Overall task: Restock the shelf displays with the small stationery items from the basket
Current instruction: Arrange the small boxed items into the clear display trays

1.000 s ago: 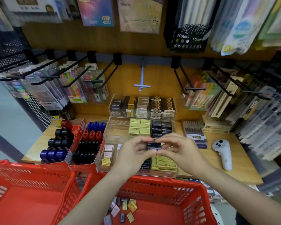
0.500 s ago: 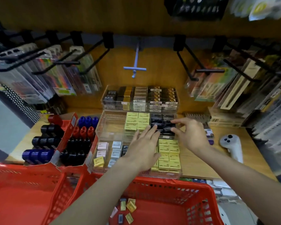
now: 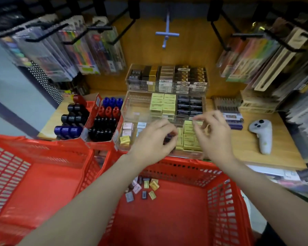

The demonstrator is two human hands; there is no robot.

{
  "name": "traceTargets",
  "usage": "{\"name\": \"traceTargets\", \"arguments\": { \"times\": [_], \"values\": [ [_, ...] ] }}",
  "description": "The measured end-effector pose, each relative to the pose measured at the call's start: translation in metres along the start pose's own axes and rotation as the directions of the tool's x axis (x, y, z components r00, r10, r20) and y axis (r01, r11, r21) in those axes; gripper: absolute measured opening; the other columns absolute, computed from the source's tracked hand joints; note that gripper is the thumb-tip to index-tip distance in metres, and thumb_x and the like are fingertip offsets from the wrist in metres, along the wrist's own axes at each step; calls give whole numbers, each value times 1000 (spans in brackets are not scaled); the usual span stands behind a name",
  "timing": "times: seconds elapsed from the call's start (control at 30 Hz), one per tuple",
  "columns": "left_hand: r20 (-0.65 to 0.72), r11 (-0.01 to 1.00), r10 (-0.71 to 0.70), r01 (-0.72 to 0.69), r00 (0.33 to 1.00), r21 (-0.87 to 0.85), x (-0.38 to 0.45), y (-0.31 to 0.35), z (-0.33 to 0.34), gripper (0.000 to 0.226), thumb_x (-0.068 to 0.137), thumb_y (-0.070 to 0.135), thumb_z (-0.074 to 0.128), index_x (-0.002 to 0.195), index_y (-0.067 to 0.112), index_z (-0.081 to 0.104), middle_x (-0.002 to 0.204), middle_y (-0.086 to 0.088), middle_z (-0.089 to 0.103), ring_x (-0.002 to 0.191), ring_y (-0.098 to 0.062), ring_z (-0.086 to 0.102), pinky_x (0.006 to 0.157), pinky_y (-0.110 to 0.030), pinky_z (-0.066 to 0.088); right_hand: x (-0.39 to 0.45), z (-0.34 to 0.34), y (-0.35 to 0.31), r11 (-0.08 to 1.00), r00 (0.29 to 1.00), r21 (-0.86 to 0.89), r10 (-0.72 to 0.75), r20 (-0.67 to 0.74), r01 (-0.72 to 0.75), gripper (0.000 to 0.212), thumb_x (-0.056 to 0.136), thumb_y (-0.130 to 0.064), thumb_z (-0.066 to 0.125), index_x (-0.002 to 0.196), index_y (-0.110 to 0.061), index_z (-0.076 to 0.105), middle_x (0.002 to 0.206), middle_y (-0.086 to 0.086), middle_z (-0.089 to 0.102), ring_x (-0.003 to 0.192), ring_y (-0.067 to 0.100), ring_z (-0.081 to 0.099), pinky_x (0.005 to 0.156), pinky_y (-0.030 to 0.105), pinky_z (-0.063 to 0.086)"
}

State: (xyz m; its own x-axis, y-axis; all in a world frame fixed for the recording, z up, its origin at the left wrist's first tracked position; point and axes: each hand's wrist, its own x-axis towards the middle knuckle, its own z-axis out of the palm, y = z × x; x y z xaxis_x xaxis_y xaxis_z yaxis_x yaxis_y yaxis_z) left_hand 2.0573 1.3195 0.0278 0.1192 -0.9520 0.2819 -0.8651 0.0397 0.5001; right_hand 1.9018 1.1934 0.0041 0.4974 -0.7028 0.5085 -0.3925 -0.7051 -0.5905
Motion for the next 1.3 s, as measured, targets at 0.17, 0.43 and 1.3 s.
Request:
{"name": "traceTargets", "arguments": {
  "times": [0.17,0.43,1.3],
  "values": [
    [308,941,-338,325,889,93,-96,-24,11,9,88,21,61,95,19,68,84,4,69,83,-18,65,74,-34,52,-114,31,-22,996,878,68,20,479,-59,21,84,-9,70,104,-17,70,89,-7,55,71,0,53,76,23,50],
    [453,338,-823,936,343,-95,-197,-84,104,37,97,8,52,133,18,46,142,-13,51,129,-24,51,97,-24,41,-185,100,-1,900,544,-248,416,729,-357,67,83,-22,75,142,-15,42,138,11,39,130,25,44,111,25,29],
    [801,-658,-590,516,100,-548,-201,-118,180,30,95,44,55,91,18,70,79,-3,67,70,-15,62,64,-27,49,-233,214,-11,683,515,106,429,742,-722,48,69,-3,84,102,-27,58,97,2,69,83,22,67,75,30,52]
  ]
}}
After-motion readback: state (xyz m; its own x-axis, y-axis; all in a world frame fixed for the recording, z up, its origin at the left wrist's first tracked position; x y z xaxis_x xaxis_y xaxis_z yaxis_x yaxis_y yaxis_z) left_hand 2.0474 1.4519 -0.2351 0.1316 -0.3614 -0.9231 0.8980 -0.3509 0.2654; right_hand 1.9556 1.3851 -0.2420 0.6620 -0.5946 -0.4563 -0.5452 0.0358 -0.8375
